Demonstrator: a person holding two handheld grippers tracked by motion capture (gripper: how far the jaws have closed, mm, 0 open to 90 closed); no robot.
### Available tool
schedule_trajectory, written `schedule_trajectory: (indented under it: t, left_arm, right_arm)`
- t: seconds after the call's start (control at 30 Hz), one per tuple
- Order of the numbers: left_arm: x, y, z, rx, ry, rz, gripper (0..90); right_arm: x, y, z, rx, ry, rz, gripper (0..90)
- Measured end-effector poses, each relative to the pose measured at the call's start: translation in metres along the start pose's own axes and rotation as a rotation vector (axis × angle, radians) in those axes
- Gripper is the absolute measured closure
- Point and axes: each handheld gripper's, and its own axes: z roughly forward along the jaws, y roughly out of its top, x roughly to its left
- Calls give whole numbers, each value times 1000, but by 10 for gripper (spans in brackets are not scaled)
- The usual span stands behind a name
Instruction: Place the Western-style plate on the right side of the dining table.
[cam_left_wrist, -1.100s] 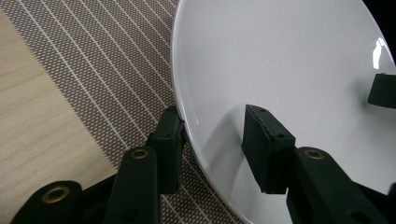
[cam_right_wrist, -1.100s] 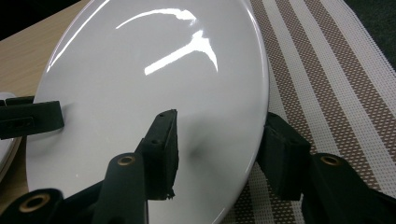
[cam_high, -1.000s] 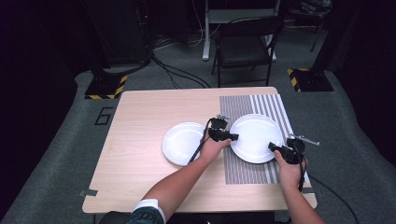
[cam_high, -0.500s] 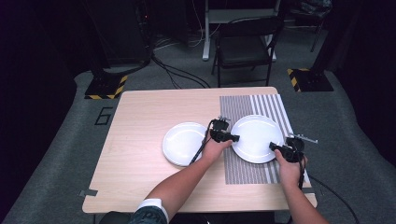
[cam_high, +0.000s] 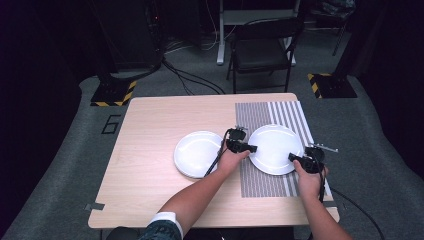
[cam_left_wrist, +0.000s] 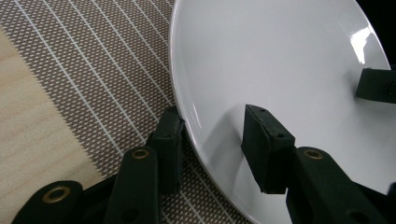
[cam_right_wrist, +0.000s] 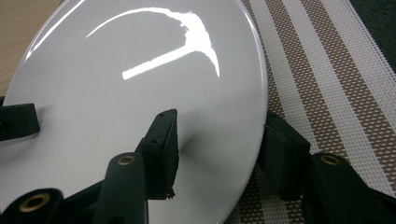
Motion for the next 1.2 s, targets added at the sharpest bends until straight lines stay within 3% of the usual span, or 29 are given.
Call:
schedule_trajectory:
  t: [0.4, 0.97, 1.2]
  left_arm:
    - [-1, 0, 3, -7, 4, -5, 585]
    - [-3, 0, 3, 2, 25, 13, 590]
    - [-3, 1, 3, 0, 24, -2, 576]
  right_arm:
    - [-2, 0, 4, 11, -13, -1, 500]
    - [-1, 0, 5, 10, -48, -66, 471]
    - [-1, 1, 4, 14, -51, -49, 469]
